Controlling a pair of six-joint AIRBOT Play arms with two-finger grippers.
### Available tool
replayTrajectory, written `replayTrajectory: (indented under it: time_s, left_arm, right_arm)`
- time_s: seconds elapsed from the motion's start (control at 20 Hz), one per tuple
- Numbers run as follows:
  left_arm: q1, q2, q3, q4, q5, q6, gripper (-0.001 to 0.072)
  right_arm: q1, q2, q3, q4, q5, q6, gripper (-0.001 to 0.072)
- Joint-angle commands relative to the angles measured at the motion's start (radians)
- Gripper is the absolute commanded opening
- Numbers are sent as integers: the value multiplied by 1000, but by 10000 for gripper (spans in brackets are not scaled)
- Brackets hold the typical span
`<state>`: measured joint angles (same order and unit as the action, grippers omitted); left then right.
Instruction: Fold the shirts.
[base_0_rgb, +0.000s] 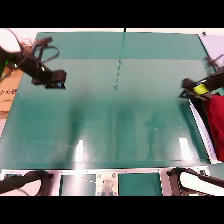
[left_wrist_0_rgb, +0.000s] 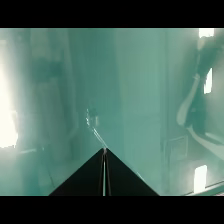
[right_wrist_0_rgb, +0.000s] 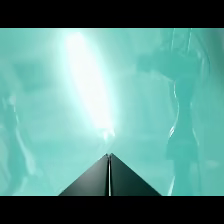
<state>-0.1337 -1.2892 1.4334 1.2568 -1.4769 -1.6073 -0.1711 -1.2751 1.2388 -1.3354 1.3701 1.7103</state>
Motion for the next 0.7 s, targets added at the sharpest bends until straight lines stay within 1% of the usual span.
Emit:
replayTrajectory:
  time_s: [0.0,0.15,0.3,0.65]
  left_arm:
    - [-12,90,-177,0,56,-15,23]
    - [-12,90,-181,-1,82,-7,24]
    - [-11,90,-181,-3,52,-8,24]
    - [-11,90,-181,-5,56,-8,24]
  right_arm:
    - [172,3,-95,1,-135,4,11]
    - [197,3,-91,8,-128,6,11]
    - [195,3,-92,16,-125,6,11]
    - [195,3,-92,16,-125,6,11]
